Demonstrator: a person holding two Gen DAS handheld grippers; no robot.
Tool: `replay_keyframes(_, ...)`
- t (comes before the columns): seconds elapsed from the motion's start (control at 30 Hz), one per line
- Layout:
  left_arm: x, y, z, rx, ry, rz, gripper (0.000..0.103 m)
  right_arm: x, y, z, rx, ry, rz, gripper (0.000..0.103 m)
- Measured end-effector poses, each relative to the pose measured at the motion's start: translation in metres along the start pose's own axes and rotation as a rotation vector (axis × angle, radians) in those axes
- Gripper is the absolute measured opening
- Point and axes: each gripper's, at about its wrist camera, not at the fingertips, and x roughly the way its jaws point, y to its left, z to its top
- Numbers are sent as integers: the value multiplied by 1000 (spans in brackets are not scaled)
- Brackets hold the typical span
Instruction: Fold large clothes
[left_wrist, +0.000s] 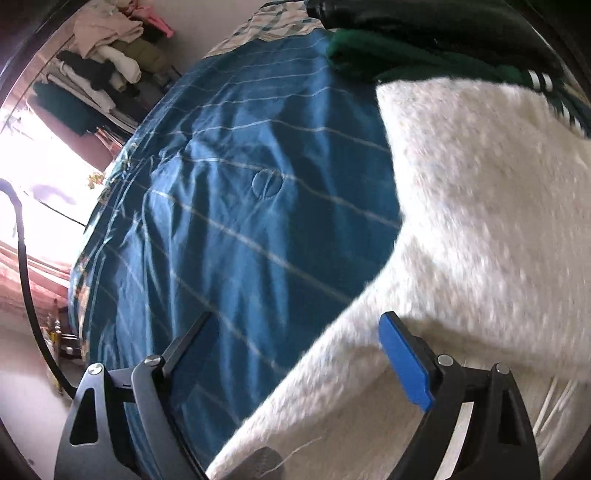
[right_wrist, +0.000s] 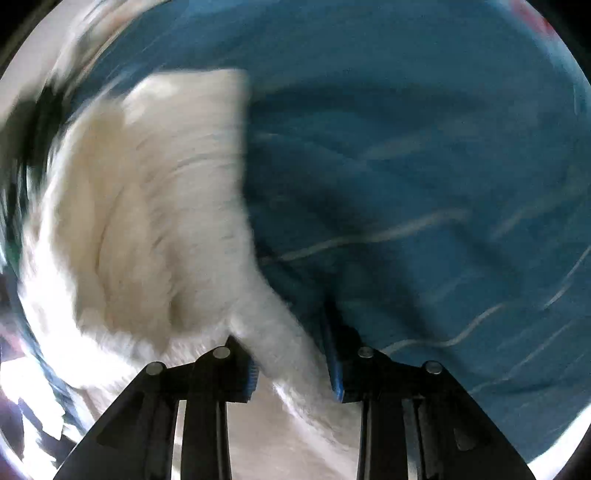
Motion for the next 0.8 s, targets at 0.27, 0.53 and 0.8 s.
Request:
replay_keyframes(0.27,34,-21,-3,70,10,92,98,19,-2,-4,-19,-16,-75,18)
replay_keyframes(0.53,35,-24,-3,52,-7,147,103,-50,-27,-12,78,29,-3,31)
replay_keyframes(0.8,4,3,-5,-86,84,51,103,-113,-40,-11,127,-173,209,32)
